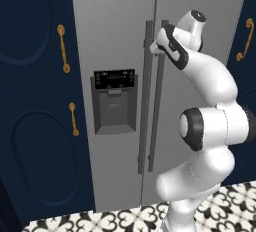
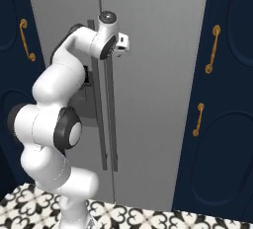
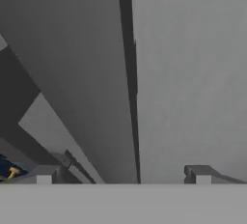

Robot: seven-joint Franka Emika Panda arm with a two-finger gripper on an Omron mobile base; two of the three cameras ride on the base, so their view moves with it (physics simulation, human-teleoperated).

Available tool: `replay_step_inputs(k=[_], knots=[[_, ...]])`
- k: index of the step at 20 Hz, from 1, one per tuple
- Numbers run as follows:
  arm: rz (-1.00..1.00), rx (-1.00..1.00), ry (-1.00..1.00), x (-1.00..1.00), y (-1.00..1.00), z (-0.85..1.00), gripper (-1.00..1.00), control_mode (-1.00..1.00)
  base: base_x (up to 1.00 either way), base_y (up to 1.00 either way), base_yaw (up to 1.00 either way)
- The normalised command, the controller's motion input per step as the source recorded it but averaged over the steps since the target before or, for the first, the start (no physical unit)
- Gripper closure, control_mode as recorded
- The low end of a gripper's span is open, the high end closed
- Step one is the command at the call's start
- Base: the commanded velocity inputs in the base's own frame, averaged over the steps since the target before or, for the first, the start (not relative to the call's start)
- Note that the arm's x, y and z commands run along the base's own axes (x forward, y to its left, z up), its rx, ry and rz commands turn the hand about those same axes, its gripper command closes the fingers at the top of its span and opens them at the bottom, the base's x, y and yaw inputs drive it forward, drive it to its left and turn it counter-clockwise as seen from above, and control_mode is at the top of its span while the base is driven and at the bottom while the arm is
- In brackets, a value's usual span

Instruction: Take the strawberry from the fridge and place it on top of the pancake, located on the dining counter.

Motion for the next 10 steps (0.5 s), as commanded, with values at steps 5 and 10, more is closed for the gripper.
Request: replay_step_inputs(k=[5,10], knots=[[0.0,0.0,-0.09,0.4,-0.01,-0.1,-1.0,-1.0,0.0,0.0,0.0],[0.0,0.0,-0.16,0.38,-0.03,-0.08,-1.0,-1.0,0.0,0.0,0.0]])
